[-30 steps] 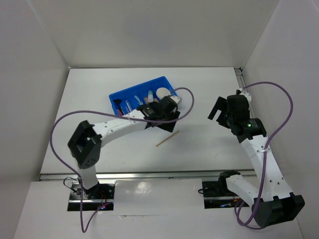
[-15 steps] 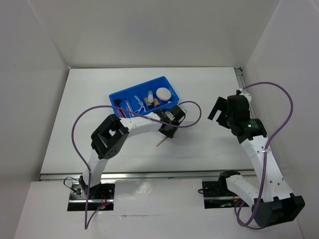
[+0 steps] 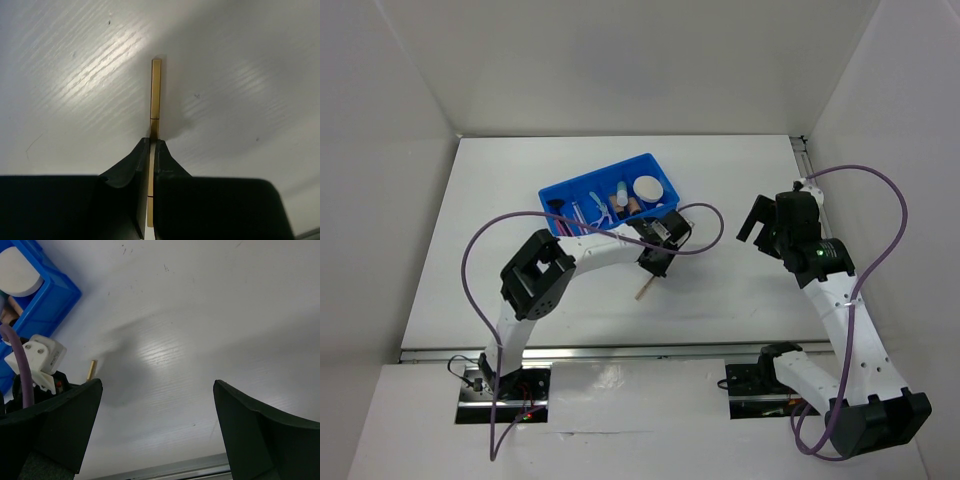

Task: Organize the makeup

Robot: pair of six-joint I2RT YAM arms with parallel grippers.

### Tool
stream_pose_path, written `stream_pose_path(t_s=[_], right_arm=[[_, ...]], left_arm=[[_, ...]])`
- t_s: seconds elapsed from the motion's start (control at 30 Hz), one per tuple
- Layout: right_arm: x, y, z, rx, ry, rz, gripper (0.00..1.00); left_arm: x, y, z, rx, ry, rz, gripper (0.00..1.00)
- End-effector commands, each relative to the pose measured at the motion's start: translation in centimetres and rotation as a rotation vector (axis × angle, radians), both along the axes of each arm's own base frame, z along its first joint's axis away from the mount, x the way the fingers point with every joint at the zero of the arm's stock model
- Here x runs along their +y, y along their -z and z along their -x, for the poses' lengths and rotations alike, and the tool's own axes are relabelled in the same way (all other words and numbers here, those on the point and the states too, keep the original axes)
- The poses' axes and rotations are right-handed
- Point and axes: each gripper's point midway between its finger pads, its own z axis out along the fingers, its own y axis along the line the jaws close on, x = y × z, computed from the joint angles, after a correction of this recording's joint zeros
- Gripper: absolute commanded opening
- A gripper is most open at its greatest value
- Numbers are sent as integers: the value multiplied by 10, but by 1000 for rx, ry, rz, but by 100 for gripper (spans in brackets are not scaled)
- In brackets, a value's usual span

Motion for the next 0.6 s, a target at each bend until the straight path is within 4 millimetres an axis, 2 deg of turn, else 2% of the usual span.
stream_pose_path(t_s=[0.0, 0.03, 0.07, 0.13, 0.2, 0.23, 0.27, 0.3, 0.37, 0.4, 0.5, 0.57], right_arm=[[-1, -9, -7, -51, 8, -8, 100], [-3, -9, -8, -51, 15, -2, 100], [-3, -12, -6, -62, 15, -4, 100], [-3, -12, -6, -61, 8, 4, 100], [-5, -16, -7, -72, 15, 8, 100], [-5, -16, -7, -72, 15, 8, 100], [-5, -19, -6, -84, 16, 6, 100], [-5, -17, -8, -88, 16, 6, 100], [-3, -12, -6, -74, 7, 1, 100], [-3, -12, -6, -74, 7, 1, 100], [-1, -5, -9, -49, 0, -1, 100], [-1, -7, -10, -58, 0, -2, 100]], left_arm=[[3, -71, -20, -84, -58, 80, 0], [10, -80, -27, -88, -113, 93, 0], [25, -89, -37, -85, -169, 99, 0], [41, -117, -49, -98, -259, 173, 0], [74, -129, -67, -106, -374, 217, 0], [81, -147, -71, -104, -421, 282, 0], [96, -148, -75, -96, -475, 284, 0], [124, -148, -84, -84, -562, 278, 0], [151, -151, -96, -93, -670, 282, 0], [174, -149, -102, -97, -737, 265, 0], [213, -134, -112, -76, -872, 210, 0], [224, -131, -119, -74, -914, 200, 0]])
